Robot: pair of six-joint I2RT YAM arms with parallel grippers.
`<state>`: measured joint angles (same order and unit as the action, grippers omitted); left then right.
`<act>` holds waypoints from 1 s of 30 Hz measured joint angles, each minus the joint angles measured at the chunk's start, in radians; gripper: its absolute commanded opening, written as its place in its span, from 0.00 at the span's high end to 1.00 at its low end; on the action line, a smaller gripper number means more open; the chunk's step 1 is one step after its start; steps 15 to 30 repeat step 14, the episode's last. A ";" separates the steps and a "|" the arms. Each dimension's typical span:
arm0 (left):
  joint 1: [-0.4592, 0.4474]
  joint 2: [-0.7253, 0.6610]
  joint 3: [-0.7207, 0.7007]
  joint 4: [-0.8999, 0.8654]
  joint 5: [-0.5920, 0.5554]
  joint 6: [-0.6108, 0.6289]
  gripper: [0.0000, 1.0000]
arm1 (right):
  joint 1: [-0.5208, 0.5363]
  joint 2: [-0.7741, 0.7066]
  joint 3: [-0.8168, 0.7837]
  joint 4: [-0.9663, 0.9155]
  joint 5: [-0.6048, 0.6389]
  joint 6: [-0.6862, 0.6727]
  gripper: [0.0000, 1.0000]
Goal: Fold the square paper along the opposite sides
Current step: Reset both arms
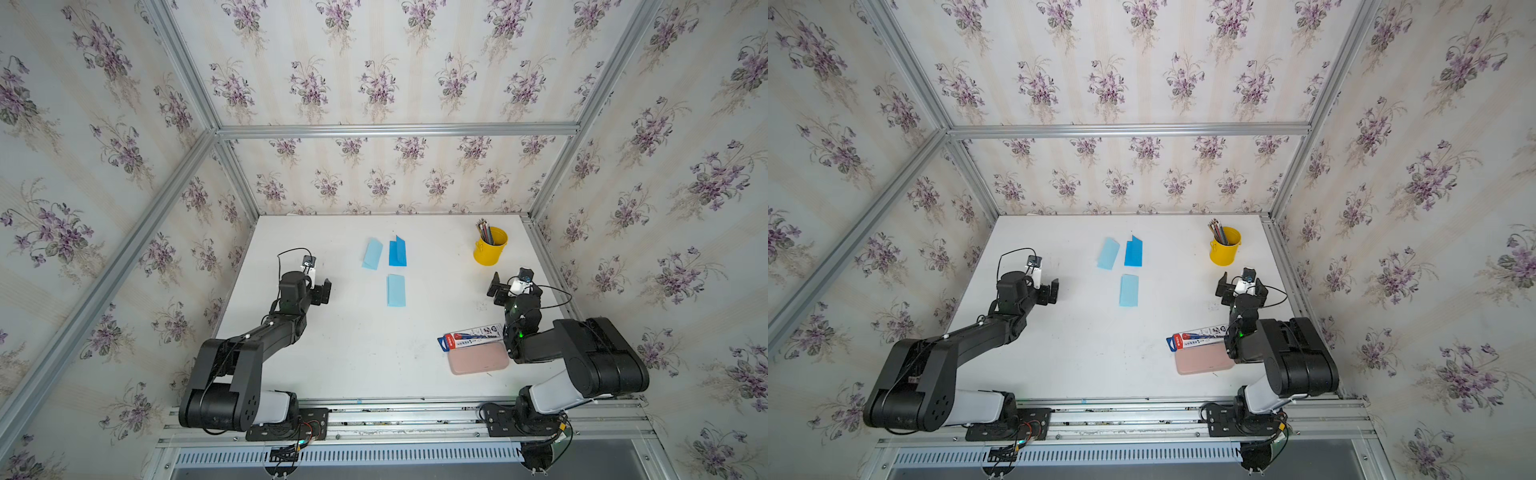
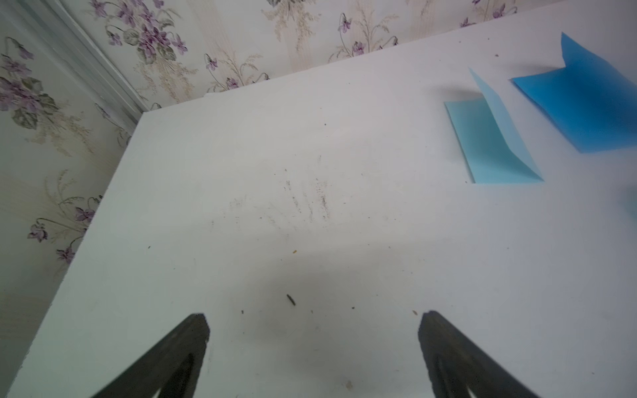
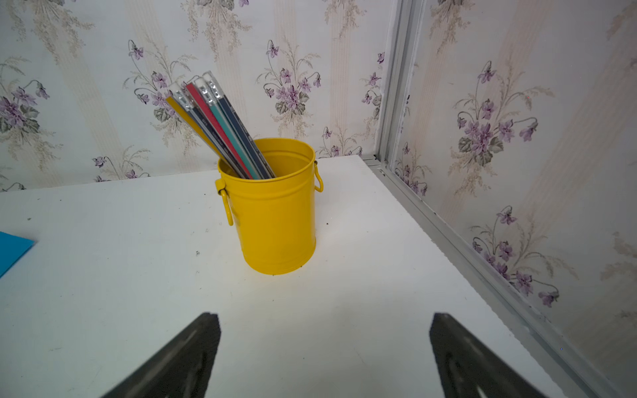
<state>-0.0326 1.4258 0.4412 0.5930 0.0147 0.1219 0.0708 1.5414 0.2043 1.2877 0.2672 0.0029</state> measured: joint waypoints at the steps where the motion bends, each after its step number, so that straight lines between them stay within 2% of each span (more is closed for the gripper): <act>1: 0.010 0.038 -0.019 0.039 0.006 -0.003 0.00 | 0.001 0.003 -0.003 0.015 -0.009 0.001 0.00; 4: 0.018 0.095 -0.022 0.061 0.042 -0.019 0.00 | 0.003 0.002 -0.005 0.021 -0.039 0.013 0.00; 8: 0.039 0.114 -0.016 0.154 0.035 -0.040 0.00 | 0.002 0.008 0.005 0.016 -0.071 0.016 0.00; 14: 0.039 0.120 -0.019 0.190 0.047 -0.050 0.00 | 0.000 0.010 0.020 -0.006 -0.126 0.012 0.00; 30: 0.039 0.120 -0.019 0.190 0.047 -0.050 0.00 | 0.000 0.010 0.020 -0.006 -0.126 0.012 0.00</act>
